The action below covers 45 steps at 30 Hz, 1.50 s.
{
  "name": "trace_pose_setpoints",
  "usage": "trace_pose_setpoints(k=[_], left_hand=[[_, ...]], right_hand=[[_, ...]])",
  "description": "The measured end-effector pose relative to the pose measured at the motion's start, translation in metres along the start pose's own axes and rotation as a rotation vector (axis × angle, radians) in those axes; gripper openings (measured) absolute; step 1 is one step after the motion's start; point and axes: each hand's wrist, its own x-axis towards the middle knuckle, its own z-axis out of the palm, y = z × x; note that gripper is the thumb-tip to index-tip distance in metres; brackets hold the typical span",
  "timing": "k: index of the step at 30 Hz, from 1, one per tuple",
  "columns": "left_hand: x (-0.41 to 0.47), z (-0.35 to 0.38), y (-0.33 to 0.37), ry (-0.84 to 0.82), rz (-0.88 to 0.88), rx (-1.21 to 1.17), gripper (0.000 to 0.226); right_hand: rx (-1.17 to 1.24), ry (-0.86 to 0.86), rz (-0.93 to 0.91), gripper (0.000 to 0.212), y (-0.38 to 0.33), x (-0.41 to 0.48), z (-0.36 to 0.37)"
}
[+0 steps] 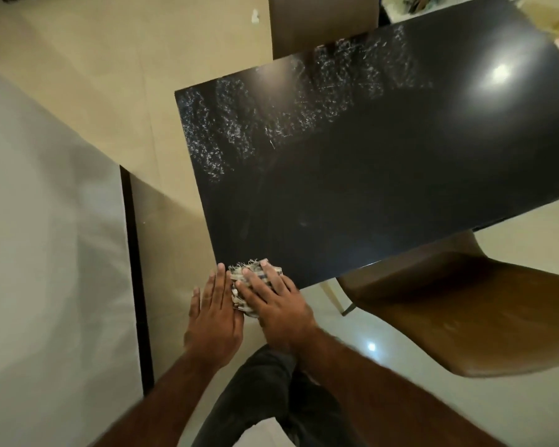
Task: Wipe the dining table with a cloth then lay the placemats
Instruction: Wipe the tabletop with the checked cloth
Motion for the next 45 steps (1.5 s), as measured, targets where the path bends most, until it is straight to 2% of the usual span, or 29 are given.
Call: trace_pose_setpoints(k=[5, 9, 13, 18, 21, 25, 29, 36, 45], left_hand=[[-0.008, -0.005, -0.008, -0.046, 0.052, 0.026, 0.074], [-0.022, -0.016, -0.020, -0.079, 0.095, -0.009, 0.073], [-0.032, -0.032, -0.038, -0.051, 0.126, -0.033, 0.071], [-0.035, -0.062, -0.066, 0.014, 0.098, -0.070, 0.077], [-0.033, -0.086, -0.094, 0.035, 0.129, -0.046, 0.079], [-0.025, -0.119, -0.149, 0.067, 0.200, -0.034, 0.083], [-0.017, -0.139, -0.207, 0.080, 0.237, -0.040, 0.080], [0.010, -0.137, -0.295, 0.074, 0.242, -0.049, 0.077], [0.089, -0.173, -0.306, 0.026, 0.323, -0.078, 0.075]], right_hand=[[0.036, -0.082, -0.004, 0.089, -0.014, -0.001, -0.025], [0.137, -0.158, 0.062, 0.082, -0.038, -0.002, -0.049], [0.254, -0.018, 0.146, 0.085, -0.060, -0.008, -0.065], [0.333, 0.153, 0.245, 0.067, -0.085, 0.001, -0.072], [0.332, 0.234, 0.294, 0.063, -0.107, 0.020, -0.080], [0.296, 0.328, 0.369, 0.074, -0.139, 0.060, -0.092], [0.254, 0.426, 0.450, 0.070, -0.168, 0.095, -0.101], [0.317, 0.446, 0.555, 0.064, -0.209, 0.134, -0.112], [0.392, 0.434, 0.687, 0.063, -0.180, 0.186, -0.123]])
